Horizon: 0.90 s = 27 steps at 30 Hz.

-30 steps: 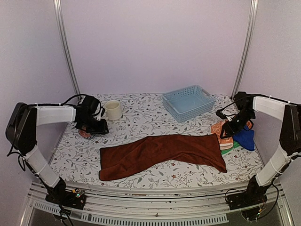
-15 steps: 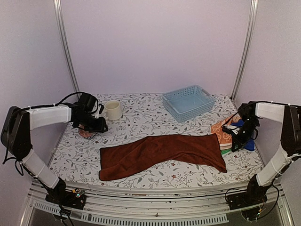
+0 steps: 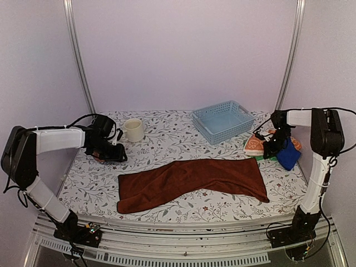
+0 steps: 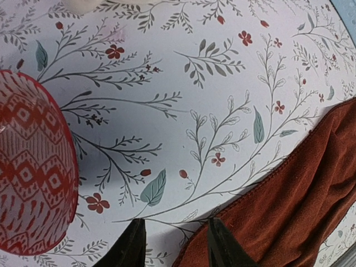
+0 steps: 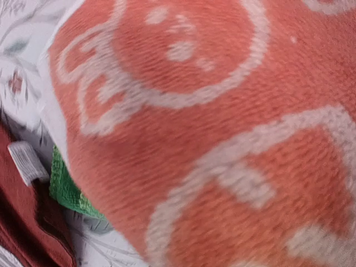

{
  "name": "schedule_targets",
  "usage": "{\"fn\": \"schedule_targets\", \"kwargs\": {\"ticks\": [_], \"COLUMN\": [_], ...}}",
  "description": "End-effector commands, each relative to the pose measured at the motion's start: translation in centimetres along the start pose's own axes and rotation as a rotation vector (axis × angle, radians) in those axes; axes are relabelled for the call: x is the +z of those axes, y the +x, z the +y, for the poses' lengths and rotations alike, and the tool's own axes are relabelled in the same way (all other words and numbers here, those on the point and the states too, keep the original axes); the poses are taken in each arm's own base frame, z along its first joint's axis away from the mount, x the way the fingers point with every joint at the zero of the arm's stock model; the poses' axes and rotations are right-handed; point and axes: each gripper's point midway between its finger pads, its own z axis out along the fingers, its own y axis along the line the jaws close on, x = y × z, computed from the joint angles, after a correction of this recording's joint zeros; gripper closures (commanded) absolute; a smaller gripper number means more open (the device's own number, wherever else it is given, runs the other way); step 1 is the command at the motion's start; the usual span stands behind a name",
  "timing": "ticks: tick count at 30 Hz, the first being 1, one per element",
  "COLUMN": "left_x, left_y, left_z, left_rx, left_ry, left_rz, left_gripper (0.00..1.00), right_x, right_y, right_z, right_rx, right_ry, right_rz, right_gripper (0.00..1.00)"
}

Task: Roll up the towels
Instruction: Move the towel to the corner of the board, then pick up the towel from the center of the board.

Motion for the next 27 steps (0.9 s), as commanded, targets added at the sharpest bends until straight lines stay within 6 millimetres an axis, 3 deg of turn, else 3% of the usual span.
{"fn": "schedule_targets", "kwargs": {"ticks": [1, 4, 7, 12, 16, 27], "left_x": [-0.4, -0.6, -1.0, -1.1, -0.7, -0.4], "left_y": [0.3, 0.3, 0.3, 0.7, 1.0, 1.9], "left_z": [-0.4, -0.5, -0.5, -0.6, -0.4, -0.5], "left_rx": [0.002, 0.002, -0.001, 0.013, 0.018, 0.006], "left_ry": [0.019, 0.022, 0.024, 0.032, 0.028, 0.040], "left_rz": [-0.011, -0.016, -0.024, -0.019, -0.002, 0.021], "left_gripper": [0.61, 0.61, 0.60, 0.55, 0.54, 0.54], "right_x": [-0.3, -1.0, -3.3, -5.8, -5.2, -1.2], "right_y": [-5.7, -6.7, -6.6, -5.3, -3.7, -2.7], "right_z": [-3.1, -3.0, -1.4, 3.4, 5.4, 5.5], "right_rx": [0.019, 0.021, 0.022, 0.010, 0.010, 0.023], "right_ry": [0.068, 0.045, -0.006, -0.191, -0.287, -0.327], "right_rz": [-0.137, -0.148, -0.188, -0.244, -0.224, -0.157], "right_gripper": [0.93, 0.91, 0.85, 0.68, 0.62, 0.60]}}
